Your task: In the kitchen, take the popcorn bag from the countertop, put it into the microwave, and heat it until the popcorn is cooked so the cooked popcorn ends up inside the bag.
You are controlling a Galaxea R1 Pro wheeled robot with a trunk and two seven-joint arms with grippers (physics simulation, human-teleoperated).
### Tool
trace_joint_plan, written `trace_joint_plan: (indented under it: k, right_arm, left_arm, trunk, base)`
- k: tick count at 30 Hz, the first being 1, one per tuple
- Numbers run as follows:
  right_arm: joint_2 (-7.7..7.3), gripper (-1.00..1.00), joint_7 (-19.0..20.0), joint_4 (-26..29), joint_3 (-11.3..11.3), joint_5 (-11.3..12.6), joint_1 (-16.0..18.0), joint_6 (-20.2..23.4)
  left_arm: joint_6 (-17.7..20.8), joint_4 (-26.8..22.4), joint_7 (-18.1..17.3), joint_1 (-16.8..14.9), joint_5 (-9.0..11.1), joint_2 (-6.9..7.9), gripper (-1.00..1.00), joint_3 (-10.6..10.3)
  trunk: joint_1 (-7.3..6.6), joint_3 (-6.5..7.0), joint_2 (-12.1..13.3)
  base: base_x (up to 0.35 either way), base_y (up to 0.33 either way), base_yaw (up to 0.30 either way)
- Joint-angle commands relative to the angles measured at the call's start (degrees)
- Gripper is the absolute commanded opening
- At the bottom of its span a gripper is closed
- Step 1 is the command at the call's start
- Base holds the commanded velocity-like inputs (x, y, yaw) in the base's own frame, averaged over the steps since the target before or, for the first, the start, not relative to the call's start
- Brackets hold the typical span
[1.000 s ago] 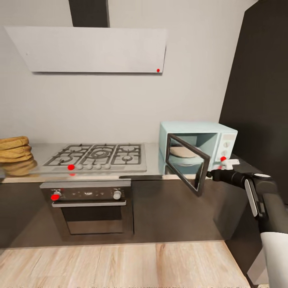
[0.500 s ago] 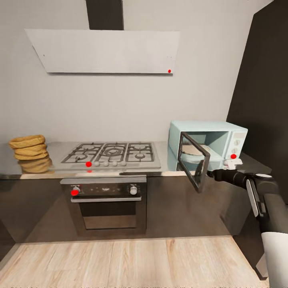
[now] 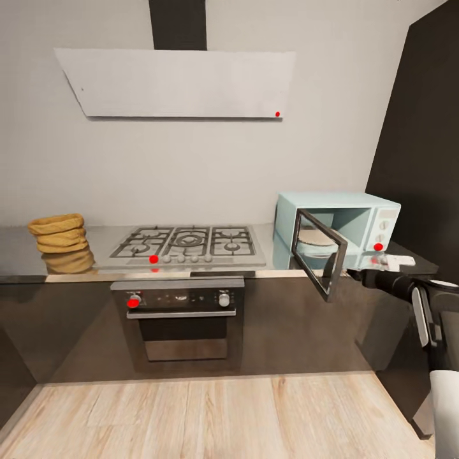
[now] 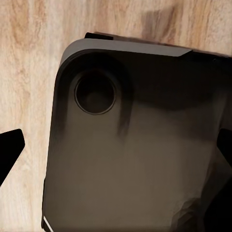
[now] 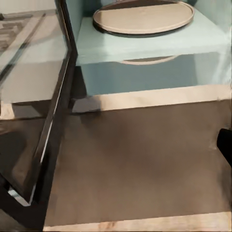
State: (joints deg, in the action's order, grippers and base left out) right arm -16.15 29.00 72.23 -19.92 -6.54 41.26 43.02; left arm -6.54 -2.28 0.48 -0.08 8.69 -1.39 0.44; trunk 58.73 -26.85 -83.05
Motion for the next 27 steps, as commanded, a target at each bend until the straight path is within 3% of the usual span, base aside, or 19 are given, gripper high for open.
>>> trace_joint_plan:
  k: [1,2,3,6,9,10,11,12,13,16,18,20,21,23,24,26,27]
  right_arm:
    - [-0.50,1.00,0.1,-0.4,-0.7,-1.7,0.0,0.1]
    - [-0.96,1.00,-0.2,-0.9,-1.2,-2.9,0.0,0.1]
    - [-1.63,1.00,-0.9,-4.1,-3.2,-6.5,0.0,-0.1]
    - [-1.89,1.00,-1.8,-9.0,-6.1,-10.6,0.0,-1.3]
    - [-1.89,1.00,-3.1,-19.6,-7.1,-15.4,0.0,-4.4]
    - [-1.83,1.00,-3.9,-24.7,-7.2,-16.0,0.0,-6.1]
    - [-1.50,1.00,-5.6,-34.4,-7.2,-16.6,0.0,-9.1]
    - [-1.38,1.00,-6.4,-38.9,-7.1,-16.9,0.0,-10.5]
    - [-1.29,1.00,-7.5,-47.0,-7.1,-17.4,0.0,-13.8]
    - [-1.39,1.00,-12.1,-67.8,-7.0,-19.6,-0.2,-27.1]
    - [-1.08,1.00,-15.2,-71.5,-6.9,-20.2,-4.3,-32.6]
    - [-0.26,1.00,-17.6,-73.5,-6.9,-20.5,-16.0,-38.8]
    - [1.00,1.00,-18.0,-73.8,-6.9,-20.5,-19.8,-42.1]
    - [3.07,1.00,-18.4,-74.0,-6.9,-20.4,-23.4,-46.1]
    - [5.28,1.00,-19.8,-74.1,-7.0,-20.3,-26.4,-48.1]
    - [6.28,1.00,-21.8,-74.2,-7.0,-20.2,-27.3,-47.7]
    - [8.06,1.00,-23.6,-74.2,-7.1,-20.2,-27.7,-46.4]
  left_arm:
    - [-0.1,0.0,0.1,0.0,0.4,-0.02,1.00,0.0]
    - [-0.1,0.0,0.1,0.0,0.4,-0.02,1.00,0.0]
    - [-0.1,0.0,0.1,0.0,0.4,-0.02,1.00,0.0]
    - [-0.1,0.0,0.1,0.0,0.4,-0.02,1.00,0.1]
    - [-0.1,0.0,0.1,0.0,0.4,-0.02,1.00,0.1]
    - [-0.1,0.0,0.1,0.0,0.4,-0.02,1.00,0.1]
    - [-0.1,0.0,0.1,0.0,0.4,-0.02,1.00,0.1]
    - [-0.1,0.0,0.1,0.0,0.4,-0.02,1.00,0.1]
    - [-0.1,0.0,0.1,0.0,0.4,-0.02,1.00,0.1]
    - [-0.1,0.0,0.1,0.0,0.4,-0.02,1.00,0.1]
    - [-0.1,0.0,0.1,0.0,0.4,-0.02,1.00,0.1]
    - [-0.1,0.1,0.1,0.0,0.4,-0.02,1.00,0.1]
    - [-0.1,0.1,0.1,0.0,0.4,-0.02,1.00,0.1]
    - [-0.1,0.1,0.1,0.0,0.4,-0.02,1.00,0.1]
    - [-0.1,0.1,0.1,0.0,0.4,-0.02,1.00,0.1]
    - [-0.2,0.1,0.1,0.0,0.4,-0.02,1.00,0.1]
    - [-0.2,0.1,0.1,0.0,0.5,-0.02,1.00,0.1]
  trunk:
    - [0.00,-0.06,0.0]
    - [0.00,-0.06,0.0]
    - [0.00,-0.06,0.0]
    - [0.00,-0.06,0.0]
    - [0.00,-0.06,0.0]
    - [0.00,-0.06,0.0]
    - [0.00,-0.06,0.0]
    - [0.00,-0.06,0.0]
    - [0.00,-0.06,0.0]
    - [0.00,-0.06,0.0]
    - [0.00,-0.06,0.0]
    - [0.00,-0.06,0.0]
    - [0.00,-0.06,0.0]
    - [0.00,-0.06,0.0]
    - [0.00,-0.06,0.0]
    - [0.00,-0.06,0.0]
    - [0.00,-0.06,0.0]
  base:
    - [-0.001,0.002,0.000]
    - [-0.001,0.001,0.000]
    - [0.000,0.000,0.000]
    - [0.000,0.000,0.000]
    - [0.000,0.000,0.000]
    - [0.000,0.000,0.000]
    - [0.000,0.000,0.000]
    - [0.000,0.000,0.000]
    - [0.000,0.000,0.000]
    - [0.000,0.000,0.000]
    - [0.000,0.000,0.000]
    - [0.000,0.000,0.000]
    - [0.000,0.000,0.000]
    - [0.000,0.000,0.000]
    - [0.000,0.000,0.000]
    - [0.000,0.000,0.000]
    - [0.000,0.000,0.000]
